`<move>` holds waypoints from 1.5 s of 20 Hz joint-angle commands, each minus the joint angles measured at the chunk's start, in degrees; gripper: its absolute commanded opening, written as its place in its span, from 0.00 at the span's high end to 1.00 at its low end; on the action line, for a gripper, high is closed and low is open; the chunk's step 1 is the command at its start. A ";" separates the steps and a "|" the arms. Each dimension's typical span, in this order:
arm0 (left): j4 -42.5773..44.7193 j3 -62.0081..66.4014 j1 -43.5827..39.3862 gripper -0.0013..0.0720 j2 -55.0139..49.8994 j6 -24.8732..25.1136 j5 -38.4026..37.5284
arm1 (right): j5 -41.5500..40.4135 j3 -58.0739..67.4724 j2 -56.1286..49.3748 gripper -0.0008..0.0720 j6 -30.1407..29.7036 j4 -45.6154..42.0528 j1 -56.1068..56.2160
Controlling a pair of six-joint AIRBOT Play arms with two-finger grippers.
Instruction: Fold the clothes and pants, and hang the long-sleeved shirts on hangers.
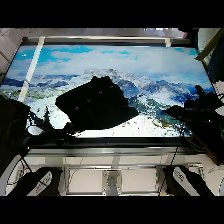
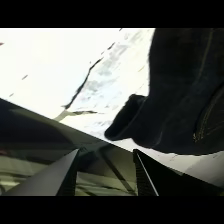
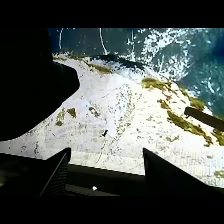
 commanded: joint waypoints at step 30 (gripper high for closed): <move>-12.79 1.79 0.02 0.95 -3.80 20.76 7.67 | -27.41 -9.16 -25.31 0.28 -6.80 35.21 29.27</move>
